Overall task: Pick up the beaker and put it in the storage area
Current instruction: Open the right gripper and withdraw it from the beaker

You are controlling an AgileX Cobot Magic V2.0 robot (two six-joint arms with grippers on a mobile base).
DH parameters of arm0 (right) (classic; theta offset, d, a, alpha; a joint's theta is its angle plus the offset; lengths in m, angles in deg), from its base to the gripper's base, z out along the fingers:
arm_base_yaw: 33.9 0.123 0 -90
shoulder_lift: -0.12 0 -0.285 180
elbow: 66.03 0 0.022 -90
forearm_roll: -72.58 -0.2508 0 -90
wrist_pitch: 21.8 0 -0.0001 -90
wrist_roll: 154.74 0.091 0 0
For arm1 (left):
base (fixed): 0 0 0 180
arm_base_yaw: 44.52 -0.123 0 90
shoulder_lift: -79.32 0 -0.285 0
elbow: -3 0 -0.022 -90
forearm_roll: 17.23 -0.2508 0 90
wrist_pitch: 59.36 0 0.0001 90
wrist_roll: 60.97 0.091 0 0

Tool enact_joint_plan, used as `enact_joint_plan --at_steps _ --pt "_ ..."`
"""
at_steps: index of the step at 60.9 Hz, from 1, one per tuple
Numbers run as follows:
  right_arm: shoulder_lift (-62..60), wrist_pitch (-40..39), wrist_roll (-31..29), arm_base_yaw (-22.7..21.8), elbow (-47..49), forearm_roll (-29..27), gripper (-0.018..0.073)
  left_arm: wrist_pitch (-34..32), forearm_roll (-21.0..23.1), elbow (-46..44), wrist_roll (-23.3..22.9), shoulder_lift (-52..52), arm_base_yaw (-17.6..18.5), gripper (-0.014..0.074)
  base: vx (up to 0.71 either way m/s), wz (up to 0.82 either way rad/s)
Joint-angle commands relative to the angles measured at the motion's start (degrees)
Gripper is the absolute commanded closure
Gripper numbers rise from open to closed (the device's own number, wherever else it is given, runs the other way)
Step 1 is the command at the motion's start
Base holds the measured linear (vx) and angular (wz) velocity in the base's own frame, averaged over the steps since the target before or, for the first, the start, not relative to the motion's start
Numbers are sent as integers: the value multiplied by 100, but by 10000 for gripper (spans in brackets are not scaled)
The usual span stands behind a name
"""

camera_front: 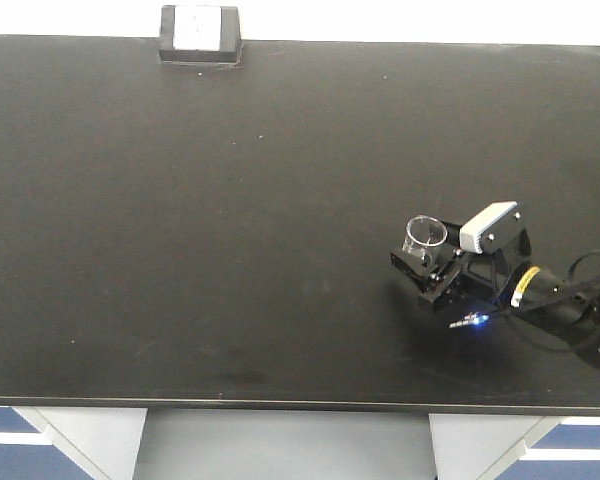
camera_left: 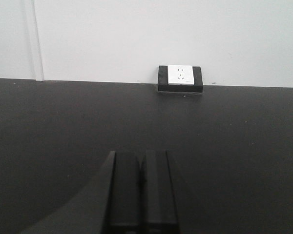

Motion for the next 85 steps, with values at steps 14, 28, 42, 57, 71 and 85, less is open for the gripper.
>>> enact_joint_plan --at_steps 14,28,42,57,71,85 --pt "-598 -1054 19 -18 -395 -374 -10 -459 32 125 -33 -99 43 605 0 0" --pt "-958 -484 99 -18 -599 -425 -10 -459 32 125 -33 -99 43 605 0 0" --pt "-1357 -398 142 -18 -1002 -440 -5 -459 32 125 -33 -99 43 605 0 0" --pt "-1928 -369 246 -18 -1416 -486 -1 -459 32 125 -33 -99 43 605 0 0" --pt "-3100 -504 1386 -18 -1440 -396 169 -459 32 125 -33 -99 43 605 0 0" --pt "-5010 161 2891 -18 -1011 -377 575 -459 32 125 -33 -99 43 605 0 0"
